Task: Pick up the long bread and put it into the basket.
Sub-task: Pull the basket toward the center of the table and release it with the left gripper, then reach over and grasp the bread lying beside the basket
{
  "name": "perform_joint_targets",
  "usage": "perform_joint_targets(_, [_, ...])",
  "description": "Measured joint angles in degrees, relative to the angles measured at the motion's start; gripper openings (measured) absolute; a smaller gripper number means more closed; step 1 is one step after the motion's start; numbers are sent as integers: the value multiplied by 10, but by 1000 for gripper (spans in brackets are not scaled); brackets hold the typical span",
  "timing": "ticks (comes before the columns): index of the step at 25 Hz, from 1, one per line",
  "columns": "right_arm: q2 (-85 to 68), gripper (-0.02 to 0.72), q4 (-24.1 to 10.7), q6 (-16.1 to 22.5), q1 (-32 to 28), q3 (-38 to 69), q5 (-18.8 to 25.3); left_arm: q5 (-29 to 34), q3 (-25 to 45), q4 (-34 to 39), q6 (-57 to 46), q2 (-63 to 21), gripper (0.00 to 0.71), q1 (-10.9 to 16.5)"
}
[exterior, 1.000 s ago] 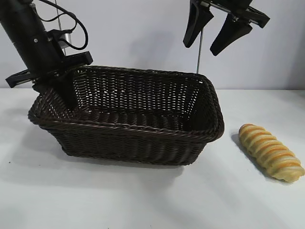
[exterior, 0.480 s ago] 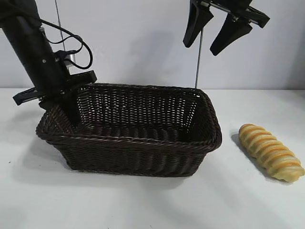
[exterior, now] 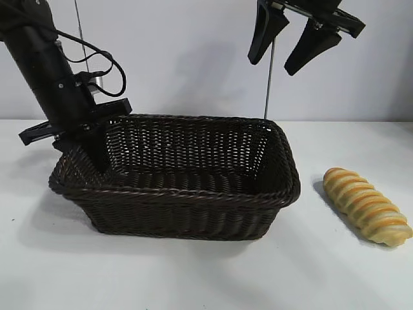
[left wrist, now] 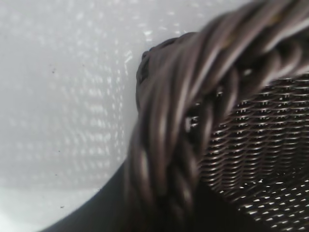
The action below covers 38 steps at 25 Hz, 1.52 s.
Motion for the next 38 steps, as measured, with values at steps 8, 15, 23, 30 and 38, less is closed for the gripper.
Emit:
perform_joint_targets(8, [0,454,1,0,0,0,0,16,0,7,0,-50,493,0])
perform_joint_targets(15, [0,454,1,0,0,0,0,30,0,9,0,-125,497,0])
perform_joint_targets(23, [0,454,1,0,0,0,0,37,0,1,0,-192,497,0])
perform_joint_targets(30, [0,454,1,0,0,0,0,34,0,-24,0,-195,497,0])
perform_joint_targets(38, [0,454,1,0,0,0,1,24,0,-27,0,-195,497,0])
